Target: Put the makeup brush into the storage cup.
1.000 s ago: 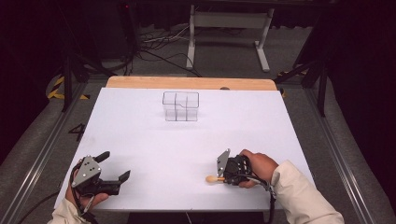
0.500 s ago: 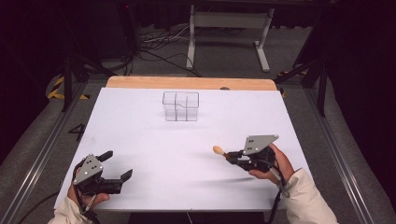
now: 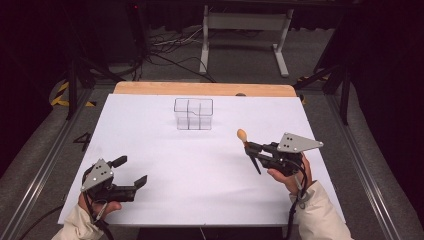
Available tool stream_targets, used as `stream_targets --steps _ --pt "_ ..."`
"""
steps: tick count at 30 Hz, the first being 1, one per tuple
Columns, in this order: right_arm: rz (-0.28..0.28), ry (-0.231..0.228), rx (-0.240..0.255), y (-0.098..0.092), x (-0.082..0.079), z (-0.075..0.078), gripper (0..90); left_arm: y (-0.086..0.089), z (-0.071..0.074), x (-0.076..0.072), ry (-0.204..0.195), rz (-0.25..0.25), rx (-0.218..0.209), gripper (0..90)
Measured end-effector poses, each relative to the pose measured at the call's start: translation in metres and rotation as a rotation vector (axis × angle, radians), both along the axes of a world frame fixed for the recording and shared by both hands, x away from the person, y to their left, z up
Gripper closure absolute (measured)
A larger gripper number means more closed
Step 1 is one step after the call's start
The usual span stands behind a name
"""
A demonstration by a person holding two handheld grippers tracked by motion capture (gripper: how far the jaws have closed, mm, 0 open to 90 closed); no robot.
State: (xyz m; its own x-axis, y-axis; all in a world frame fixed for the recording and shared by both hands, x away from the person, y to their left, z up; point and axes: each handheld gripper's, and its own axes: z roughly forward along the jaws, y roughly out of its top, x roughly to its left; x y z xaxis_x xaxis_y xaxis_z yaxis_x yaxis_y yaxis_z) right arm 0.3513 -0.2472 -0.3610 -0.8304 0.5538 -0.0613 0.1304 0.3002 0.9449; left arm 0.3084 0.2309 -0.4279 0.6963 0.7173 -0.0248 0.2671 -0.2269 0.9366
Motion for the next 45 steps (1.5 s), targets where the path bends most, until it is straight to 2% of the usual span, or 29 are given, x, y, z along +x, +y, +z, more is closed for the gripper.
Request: stream_targets --steps 4,6,7,8,9,10,15,17,21,24,30,32,35,40,45 --pt "-0.016 -0.012 0.050 0.011 0.002 -0.002 78.5 -0.022 0.006 0.008 -0.004 -0.057 -0.024 8.4" --pt "-0.015 -0.014 0.078 0.016 0.003 -0.003 78.4 -0.038 0.009 0.013 -0.004 -0.097 -0.035 8.6" --pt "-0.021 -0.024 0.092 0.020 0.002 -0.004 78.5 -0.038 0.009 0.013 -0.004 -0.097 -0.035 9.6" --pt "-0.019 -0.027 0.099 0.022 0.002 -0.005 78.4 -0.053 0.011 0.015 0.002 -0.128 -0.045 10.0" --pt "-0.017 -0.033 0.112 0.025 0.002 -0.005 78.4 -0.053 0.011 0.015 0.002 -0.128 -0.045 10.1" --pt "-0.016 -0.043 0.121 0.028 0.001 -0.005 78.4 -0.063 0.012 0.017 0.002 -0.153 -0.044 11.2" --pt "-0.014 -0.051 0.155 0.037 -0.002 -0.009 78.4 -0.109 0.016 0.022 0.001 -0.245 -0.056 15.6" --pt "-0.014 -0.053 0.165 0.041 -0.003 -0.011 78.4 -0.128 0.017 0.023 -0.001 -0.290 -0.047 16.6" --pt "0.014 -0.046 0.188 0.049 -0.007 -0.015 78.4 -0.157 0.017 0.026 0.003 -0.350 -0.078 20.8" --pt "0.030 -0.046 0.194 0.056 -0.011 -0.018 78.4 -0.171 0.016 0.026 0.016 -0.372 -0.108 25.1" --pt "0.045 -0.053 0.208 0.068 -0.018 -0.024 78.4 -0.176 0.015 0.028 0.026 -0.384 -0.146 37.2" --pt "0.056 -0.053 0.211 0.071 -0.019 -0.026 78.4 -0.175 0.016 0.028 0.019 -0.370 -0.138 39.4" --pt "0.055 -0.066 0.196 0.074 -0.022 -0.027 78.4 -0.170 0.019 0.026 -0.003 -0.353 -0.142 49.4" --pt "0.060 -0.073 0.205 0.077 -0.025 -0.029 78.4 -0.169 0.018 0.027 -0.010 -0.336 -0.136 55.3" --pt "0.063 -0.084 0.191 0.080 -0.028 -0.031 78.4 -0.169 0.018 0.026 -0.033 -0.336 -0.117 61.4"
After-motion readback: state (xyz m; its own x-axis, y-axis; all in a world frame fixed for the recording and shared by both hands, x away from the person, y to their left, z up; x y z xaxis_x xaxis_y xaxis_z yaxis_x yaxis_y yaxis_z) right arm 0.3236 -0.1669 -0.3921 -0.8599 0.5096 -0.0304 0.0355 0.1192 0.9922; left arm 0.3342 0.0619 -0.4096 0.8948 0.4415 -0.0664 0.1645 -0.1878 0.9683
